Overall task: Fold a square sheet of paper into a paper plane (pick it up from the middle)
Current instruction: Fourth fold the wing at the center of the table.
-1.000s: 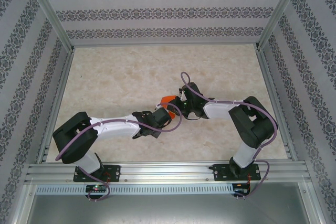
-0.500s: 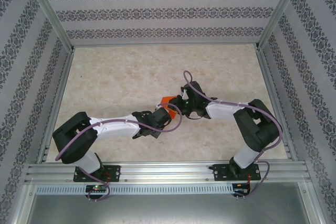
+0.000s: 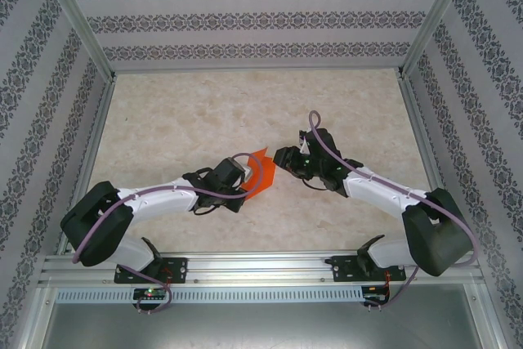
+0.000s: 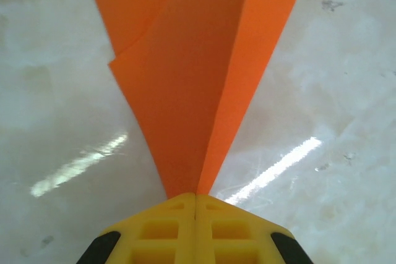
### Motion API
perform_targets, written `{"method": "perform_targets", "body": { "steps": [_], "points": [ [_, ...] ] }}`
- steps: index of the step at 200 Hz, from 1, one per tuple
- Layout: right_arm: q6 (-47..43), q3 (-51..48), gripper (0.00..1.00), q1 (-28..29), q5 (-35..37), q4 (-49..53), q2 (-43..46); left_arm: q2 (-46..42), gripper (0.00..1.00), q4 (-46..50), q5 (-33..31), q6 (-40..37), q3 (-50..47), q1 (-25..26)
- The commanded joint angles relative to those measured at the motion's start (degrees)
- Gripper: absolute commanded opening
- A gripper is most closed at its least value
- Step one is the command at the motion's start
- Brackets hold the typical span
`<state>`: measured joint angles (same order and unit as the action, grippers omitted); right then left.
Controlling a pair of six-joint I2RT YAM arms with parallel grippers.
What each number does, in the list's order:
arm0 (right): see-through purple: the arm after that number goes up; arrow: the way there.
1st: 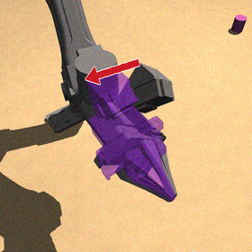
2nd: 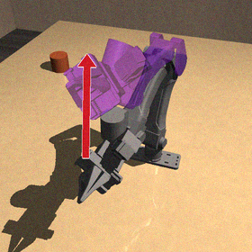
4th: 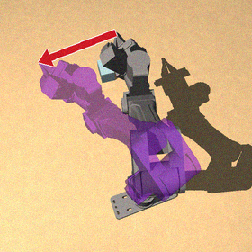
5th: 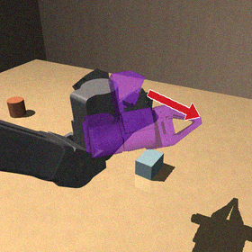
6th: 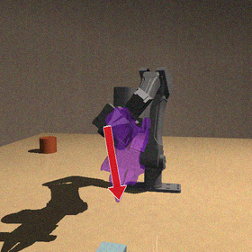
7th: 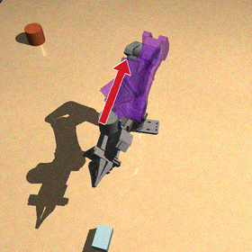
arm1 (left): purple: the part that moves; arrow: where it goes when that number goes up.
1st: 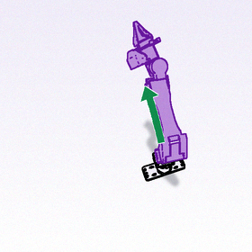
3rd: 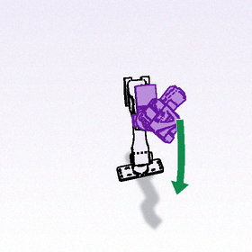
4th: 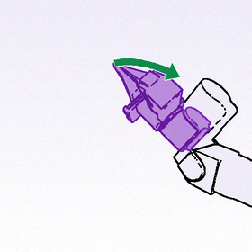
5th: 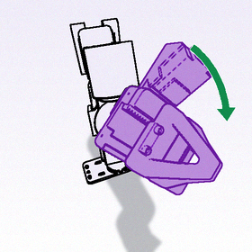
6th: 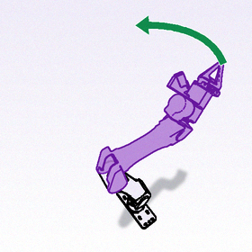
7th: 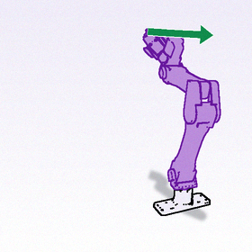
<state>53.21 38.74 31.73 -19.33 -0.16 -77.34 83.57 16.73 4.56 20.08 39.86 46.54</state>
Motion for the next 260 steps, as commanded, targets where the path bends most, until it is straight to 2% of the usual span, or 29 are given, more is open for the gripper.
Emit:
{"method": "perform_targets", "body": {
  "steps": [1,72,111,146,183,212,241,260],
  "points": [
    [-2.03,-0.95,0.39,0.25,1.17,0.41,0.79,-0.14,0.02,-5.49,8.44,0.14,-1.41,-2.29],
    [-4.18,2.96,0.39,5.34,1.32,1.28,-4.84,-1.44,0.03,-10.9,16.54,3.53,-5.44,-7.88],
    [-3.79,6.73,0.45,8.14,0.53,0.89,-10.62,-2.01,0.03,-10.85,17.5,3.44,-5.86,-9.25],
    [-3.26,9.61,0.4,9.02,-2.07,-1.31,-15.36,-1.35,0.03,-11.21,18.19,3.99,-5.94,-9.45],
    [-2.68,10.88,0.38,9.28,-3.63,-2.57,-18.06,-1.37,0.04,-10.88,18.3,4.08,-5.62,-9.88],
    [-2.06,11.19,0.41,9.32,-2.82,-2.08,-18.99,-2.95,0.11,-9.72,17.04,3.35,-5.32,-9.88],
    [-1.19,11.08,0.41,9.37,-2.02,-2.65,-18.99,-4.0,0.31,-9.49,17.29,2.74,-5.11,-9.78],
    [-1.32,11.35,0.41,9.37,-2.37,-2.65,-19.16,-4.06,0.39,-9.03,17.91,1.79,-4.93,-9.71]
  ]
}}
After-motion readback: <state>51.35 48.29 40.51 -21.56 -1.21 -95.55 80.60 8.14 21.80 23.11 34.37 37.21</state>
